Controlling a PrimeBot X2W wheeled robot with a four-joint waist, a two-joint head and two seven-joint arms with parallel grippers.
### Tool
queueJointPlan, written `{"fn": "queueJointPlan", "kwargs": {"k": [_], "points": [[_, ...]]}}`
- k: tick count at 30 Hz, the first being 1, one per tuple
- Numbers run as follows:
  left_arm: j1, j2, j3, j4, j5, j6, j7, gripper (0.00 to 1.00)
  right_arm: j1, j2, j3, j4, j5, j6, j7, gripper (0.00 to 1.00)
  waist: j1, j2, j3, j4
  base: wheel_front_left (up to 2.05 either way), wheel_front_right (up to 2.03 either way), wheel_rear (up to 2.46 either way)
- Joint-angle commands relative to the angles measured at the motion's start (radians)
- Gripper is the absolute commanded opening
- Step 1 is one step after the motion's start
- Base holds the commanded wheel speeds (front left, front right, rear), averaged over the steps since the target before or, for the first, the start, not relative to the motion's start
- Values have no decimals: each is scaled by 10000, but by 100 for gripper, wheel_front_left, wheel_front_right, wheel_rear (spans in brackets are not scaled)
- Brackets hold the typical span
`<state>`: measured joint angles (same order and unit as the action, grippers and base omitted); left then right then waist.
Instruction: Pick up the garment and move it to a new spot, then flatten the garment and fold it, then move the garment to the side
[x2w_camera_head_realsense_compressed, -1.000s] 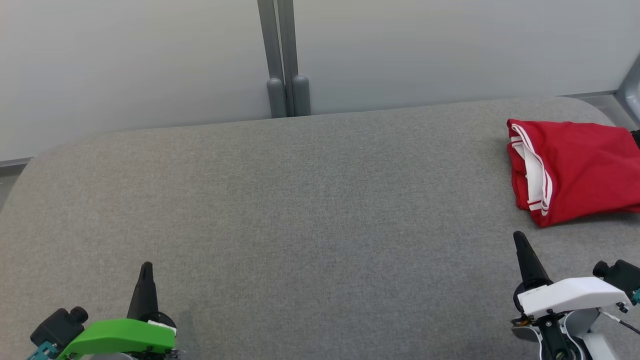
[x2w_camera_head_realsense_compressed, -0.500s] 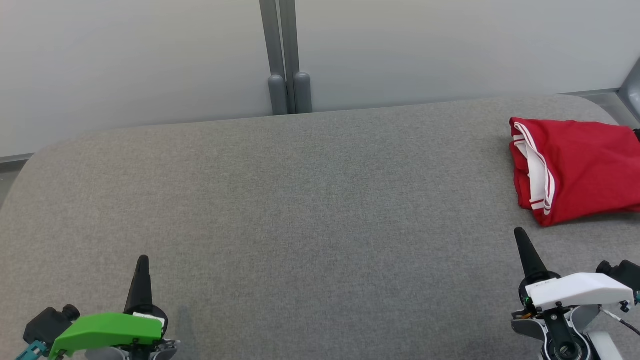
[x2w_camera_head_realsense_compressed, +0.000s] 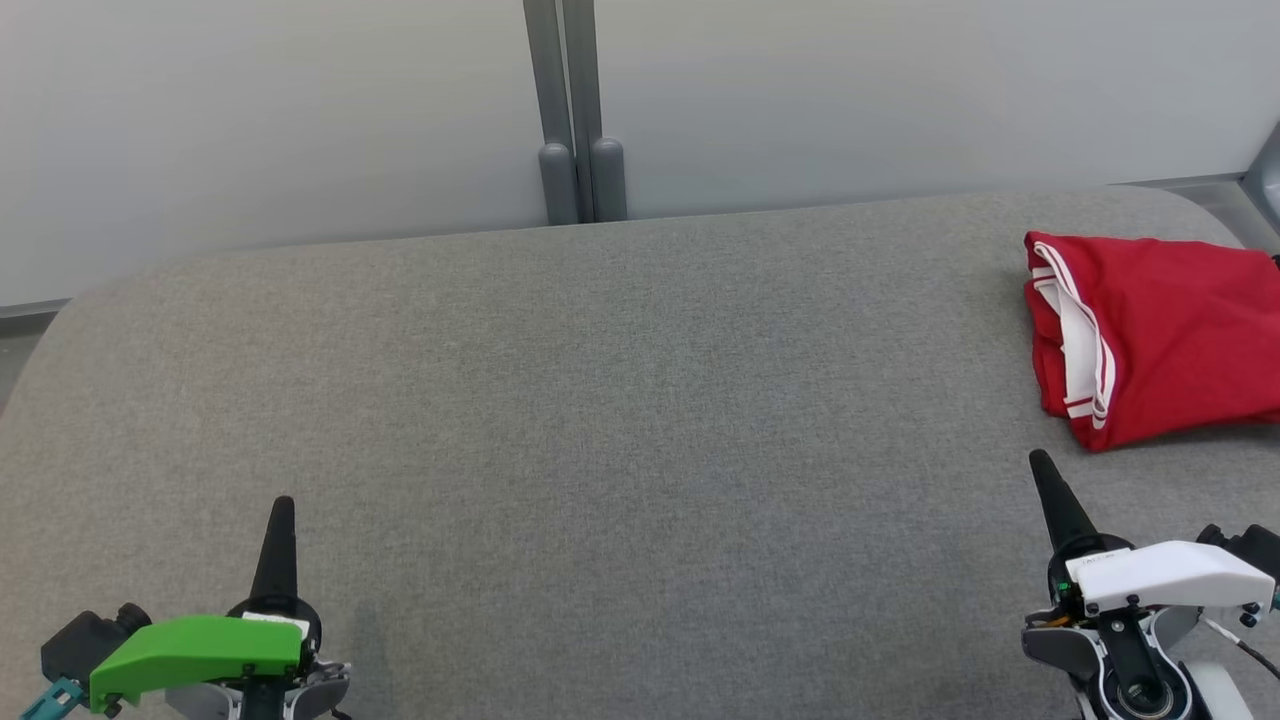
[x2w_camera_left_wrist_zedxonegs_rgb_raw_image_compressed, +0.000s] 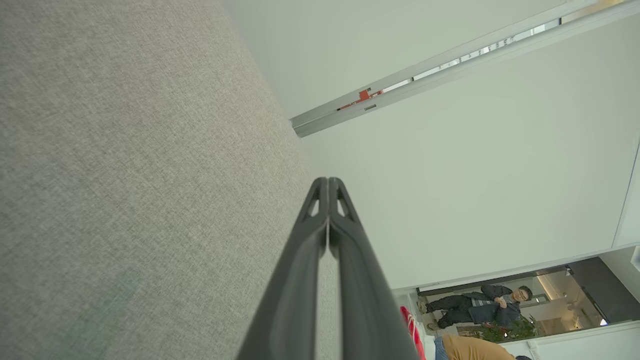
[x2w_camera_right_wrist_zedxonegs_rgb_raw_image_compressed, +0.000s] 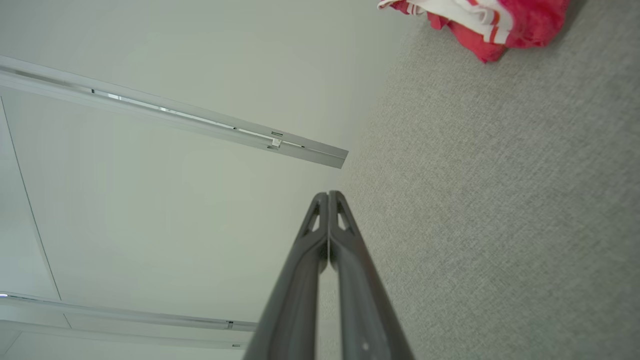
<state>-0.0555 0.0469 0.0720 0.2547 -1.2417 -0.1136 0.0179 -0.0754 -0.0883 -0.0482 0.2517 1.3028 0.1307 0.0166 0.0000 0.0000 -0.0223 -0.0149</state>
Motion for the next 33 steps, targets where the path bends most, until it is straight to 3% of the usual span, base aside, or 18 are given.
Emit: {"fn": "queueJointPlan", "kwargs": {"k": [1, 33], "points": [[-248, 47, 82, -111, -227, -42, 62, 0, -213, -11, -73, -111, 226, 2, 90, 0, 0, 0, 7, 5, 0, 0, 0], [-516, 55, 356, -110, -2777, -160, 741, 0, -350, 280, -529, -97, 2310, 2, 760, 0, 0, 0, 174, 103, 0, 0, 0]]}}
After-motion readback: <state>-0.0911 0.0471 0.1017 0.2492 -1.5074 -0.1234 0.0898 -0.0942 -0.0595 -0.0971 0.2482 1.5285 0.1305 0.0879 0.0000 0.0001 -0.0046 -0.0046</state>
